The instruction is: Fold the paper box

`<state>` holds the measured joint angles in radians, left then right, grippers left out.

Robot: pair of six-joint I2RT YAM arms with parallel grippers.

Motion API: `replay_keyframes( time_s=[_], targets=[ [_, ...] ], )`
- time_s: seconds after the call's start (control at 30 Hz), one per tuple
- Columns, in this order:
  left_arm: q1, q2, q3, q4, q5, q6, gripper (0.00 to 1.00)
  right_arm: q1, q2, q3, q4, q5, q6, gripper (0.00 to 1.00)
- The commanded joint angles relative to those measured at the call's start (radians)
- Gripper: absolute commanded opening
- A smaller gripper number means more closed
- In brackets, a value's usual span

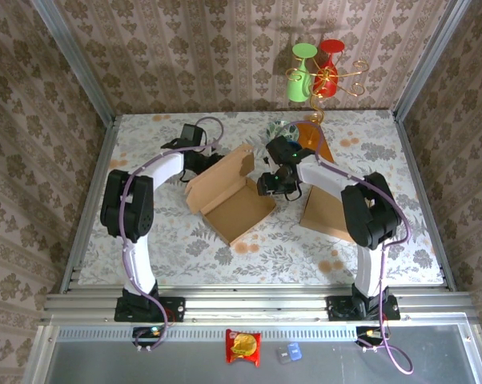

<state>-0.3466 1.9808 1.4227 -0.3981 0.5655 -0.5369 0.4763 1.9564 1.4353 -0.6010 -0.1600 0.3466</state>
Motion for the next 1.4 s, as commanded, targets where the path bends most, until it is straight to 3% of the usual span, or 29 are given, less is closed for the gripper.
replay_keyframes(
  time_s=[0.0, 0.23, 0.43, 0.73, 0.87, 1.03, 1.1, 1.2, 1.37],
  targets=[
    [0.001, 0.02, 0.045, -0.047, 0.021, 0.039, 0.43, 0.012, 0.036, 0.03, -0.048, 0.019, -0.004, 0.53],
    [0.006, 0.06, 0.111, -0.101, 0.021, 0.077, 0.43, 0.04, 0.053, 0.019, -0.033, 0.041, 0.051, 0.39],
    [0.015, 0.09, 0.182, -0.152, 0.007, 0.097, 0.43, 0.059, -0.016, -0.092, -0.007, 0.082, 0.175, 0.3],
    [0.009, 0.131, 0.251, -0.18, 0.03, 0.119, 0.43, 0.195, -0.194, -0.268, 0.025, 0.123, 0.509, 0.3],
    [-0.002, 0.146, 0.277, -0.197, 0.045, 0.137, 0.41, 0.217, -0.268, -0.304, 0.047, 0.121, 0.544, 0.4],
    [-0.015, 0.15, 0.292, -0.205, 0.048, 0.152, 0.41, 0.139, -0.394, -0.298, 0.056, 0.15, 0.274, 0.5],
    [-0.019, 0.153, 0.297, -0.208, 0.05, 0.159, 0.41, 0.071, -0.437, -0.3, 0.122, 0.037, 0.103, 0.5],
    [-0.028, 0.159, 0.301, -0.215, 0.049, 0.168, 0.41, 0.004, -0.464, -0.282, 0.153, -0.024, -0.177, 0.51],
    [-0.032, 0.163, 0.299, -0.22, 0.044, 0.178, 0.4, -0.104, -0.415, -0.238, 0.18, -0.198, -0.478, 0.52]
  ],
)
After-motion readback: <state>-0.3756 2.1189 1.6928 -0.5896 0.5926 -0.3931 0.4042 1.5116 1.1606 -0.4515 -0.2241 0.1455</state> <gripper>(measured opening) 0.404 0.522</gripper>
